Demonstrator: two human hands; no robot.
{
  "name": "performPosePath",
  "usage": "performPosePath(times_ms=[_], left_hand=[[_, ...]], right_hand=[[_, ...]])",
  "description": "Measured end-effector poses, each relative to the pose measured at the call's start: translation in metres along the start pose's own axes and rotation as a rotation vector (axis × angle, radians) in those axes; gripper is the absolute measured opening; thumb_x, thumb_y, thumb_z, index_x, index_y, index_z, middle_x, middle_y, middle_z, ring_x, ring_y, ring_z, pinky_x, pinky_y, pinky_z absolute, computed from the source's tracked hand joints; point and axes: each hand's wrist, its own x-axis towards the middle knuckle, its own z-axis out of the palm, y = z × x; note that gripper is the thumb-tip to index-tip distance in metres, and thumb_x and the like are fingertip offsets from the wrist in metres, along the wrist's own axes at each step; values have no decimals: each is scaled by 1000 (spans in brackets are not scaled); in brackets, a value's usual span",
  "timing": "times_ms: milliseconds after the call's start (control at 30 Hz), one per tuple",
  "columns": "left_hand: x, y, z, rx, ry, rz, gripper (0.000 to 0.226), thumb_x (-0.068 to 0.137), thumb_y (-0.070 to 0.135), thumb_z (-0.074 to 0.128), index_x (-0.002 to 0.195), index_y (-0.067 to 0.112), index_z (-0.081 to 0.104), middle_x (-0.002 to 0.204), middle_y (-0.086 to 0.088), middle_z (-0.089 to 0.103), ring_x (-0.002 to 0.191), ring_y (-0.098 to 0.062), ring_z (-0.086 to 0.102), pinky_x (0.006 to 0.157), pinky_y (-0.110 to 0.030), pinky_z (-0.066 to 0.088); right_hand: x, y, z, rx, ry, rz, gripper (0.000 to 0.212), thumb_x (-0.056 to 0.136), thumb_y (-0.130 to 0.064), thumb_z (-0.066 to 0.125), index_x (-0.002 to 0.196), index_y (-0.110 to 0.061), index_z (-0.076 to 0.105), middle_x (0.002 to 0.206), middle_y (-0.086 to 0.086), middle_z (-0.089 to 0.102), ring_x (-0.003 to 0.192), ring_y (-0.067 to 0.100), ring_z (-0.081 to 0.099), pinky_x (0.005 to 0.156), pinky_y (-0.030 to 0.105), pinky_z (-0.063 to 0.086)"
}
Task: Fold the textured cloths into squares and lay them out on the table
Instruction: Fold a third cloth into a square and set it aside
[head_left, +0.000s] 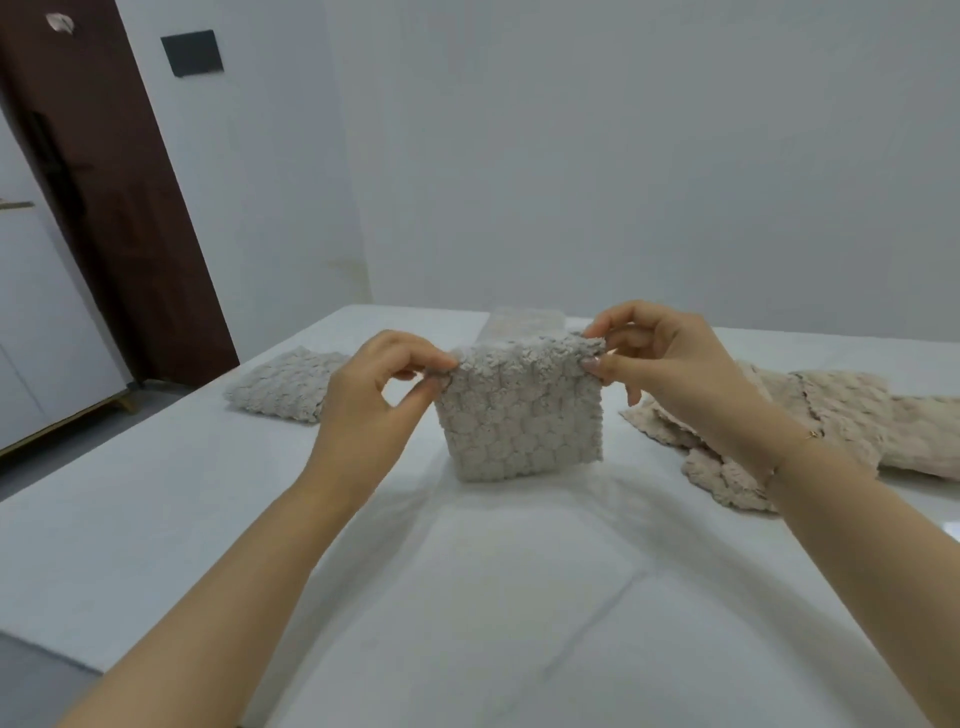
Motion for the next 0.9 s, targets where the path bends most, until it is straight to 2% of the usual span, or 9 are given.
performPosePath(times_ms=[133, 233, 300, 400, 533, 633, 767, 833, 900], left_hand=[[-49, 7, -14, -5, -98, -38, 24, 82, -2, 68, 93, 18, 71, 94, 6, 65, 95, -12, 61, 83, -25, 48], [-83, 20, -21, -38, -165, -33, 20, 81, 4, 69, 94, 20, 70, 93, 7, 65, 93, -15, 61, 80, -23, 48], [-102, 29, -26, -43, -209, -25, 17, 81, 9, 71, 92, 22, 70, 92, 7, 64, 90, -13, 61, 77, -17, 44], [-128, 36, -33, -35, -281, -43, 20, 81, 9, 72, 89, 28, 70, 91, 9, 63, 90, -9, 62, 79, -11, 42], [-149, 38, -40, -51, -382, -108, 12, 79, 25, 65, 88, 33, 70, 93, 14, 63, 92, -7, 64, 81, -11, 44], [-152, 43, -43, -81, -402, -197, 16, 76, 28, 70, 91, 34, 70, 97, 13, 64, 90, -8, 65, 82, -12, 46], [-128, 41, -39, -79, -187, -444, 13, 83, 31, 71, 94, 32, 65, 97, 9, 65, 74, -9, 67, 67, -6, 43], [-106, 27, -30, -33, -133, -601, 14, 86, 34, 65, 98, 27, 64, 95, 9, 66, 74, -11, 68, 61, -10, 42], [-88, 14, -18, -34, -212, -709, 28, 86, 45, 60, 103, 23, 63, 97, 9, 66, 79, -11, 68, 65, -17, 43]], right_hand=[[-51, 8, 6, -72, -141, 100, 19, 76, 0, 74, 84, -15, 67, 75, 4, 66, 73, 15, 60, 53, 23, 49], [-90, 6, 3, -68, -200, 145, 21, 74, -4, 77, 81, -23, 69, 72, -5, 64, 66, 11, 56, 59, 25, 46], [-114, 5, 2, -111, -240, 140, 22, 74, -8, 77, 83, -27, 70, 77, -6, 66, 65, 19, 55, 64, 31, 46], [-140, 5, 0, -180, -312, 128, 20, 76, -12, 76, 84, -30, 72, 85, -1, 69, 76, 31, 60, 70, 41, 50], [-161, 6, -3, -201, -430, 171, 14, 76, -33, 76, 89, -28, 74, 92, -1, 71, 80, 27, 62, 72, 36, 48], [-159, 5, -8, -143, -423, 246, 24, 72, -44, 74, 82, -22, 76, 90, 7, 72, 80, 27, 65, 69, 31, 48], [-138, 10, -10, -110, -279, 327, 15, 87, -13, 62, 81, -3, 72, 70, 5, 71, 58, 19, 56, 55, 23, 46], [-122, 15, -4, -133, -181, 320, 14, 87, -12, 61, 79, -5, 70, 74, 3, 71, 60, 16, 53, 53, 18, 45], [-106, 21, 6, -139, -114, 312, 9, 86, -15, 65, 80, -13, 71, 81, 3, 71, 65, 11, 54, 56, 17, 46]])
